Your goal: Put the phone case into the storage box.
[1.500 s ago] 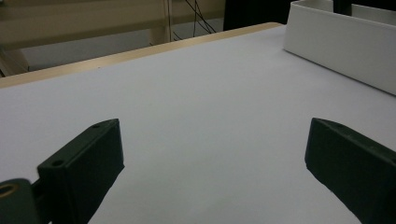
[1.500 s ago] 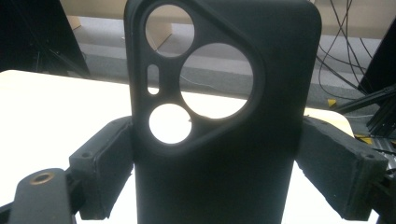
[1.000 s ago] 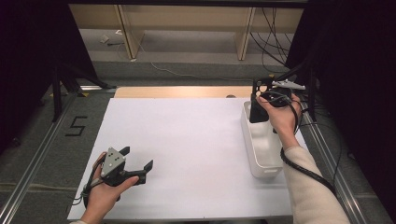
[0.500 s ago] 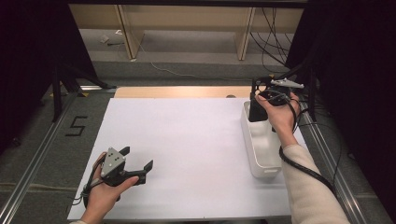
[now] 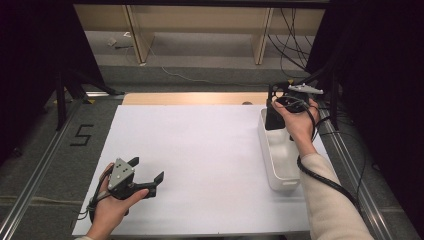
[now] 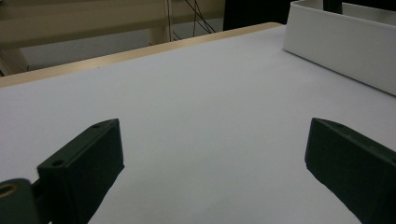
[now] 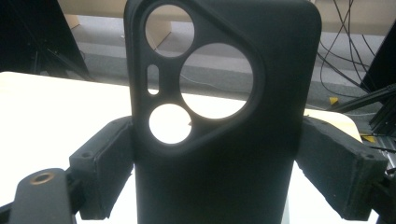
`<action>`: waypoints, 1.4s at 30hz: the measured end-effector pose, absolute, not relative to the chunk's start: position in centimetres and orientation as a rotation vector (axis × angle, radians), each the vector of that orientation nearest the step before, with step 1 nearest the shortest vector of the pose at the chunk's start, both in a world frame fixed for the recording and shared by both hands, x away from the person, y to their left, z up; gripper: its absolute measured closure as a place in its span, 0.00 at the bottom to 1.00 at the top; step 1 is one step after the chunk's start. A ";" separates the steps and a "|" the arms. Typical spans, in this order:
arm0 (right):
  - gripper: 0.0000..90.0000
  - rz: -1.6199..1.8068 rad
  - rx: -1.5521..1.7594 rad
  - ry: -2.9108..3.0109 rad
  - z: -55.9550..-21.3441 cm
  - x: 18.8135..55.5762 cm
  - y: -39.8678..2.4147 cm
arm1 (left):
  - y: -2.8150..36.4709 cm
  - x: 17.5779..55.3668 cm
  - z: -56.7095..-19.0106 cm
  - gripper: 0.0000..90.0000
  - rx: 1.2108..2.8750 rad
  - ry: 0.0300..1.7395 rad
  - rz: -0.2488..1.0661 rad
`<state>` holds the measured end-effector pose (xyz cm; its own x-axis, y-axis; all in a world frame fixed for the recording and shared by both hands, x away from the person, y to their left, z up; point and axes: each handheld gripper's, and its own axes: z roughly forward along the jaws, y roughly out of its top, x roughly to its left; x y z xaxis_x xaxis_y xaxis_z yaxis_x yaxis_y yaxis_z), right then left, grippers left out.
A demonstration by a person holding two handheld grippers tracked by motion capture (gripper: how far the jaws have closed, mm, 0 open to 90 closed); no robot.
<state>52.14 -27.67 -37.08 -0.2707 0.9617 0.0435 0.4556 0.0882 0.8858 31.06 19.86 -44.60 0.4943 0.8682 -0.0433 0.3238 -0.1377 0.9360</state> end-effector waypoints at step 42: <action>0.17 1.140 1.399 1.780 -37.2 52.7 -27.4 | 19.9 31.1 -44.6 0.04 1.699 1.025 0.655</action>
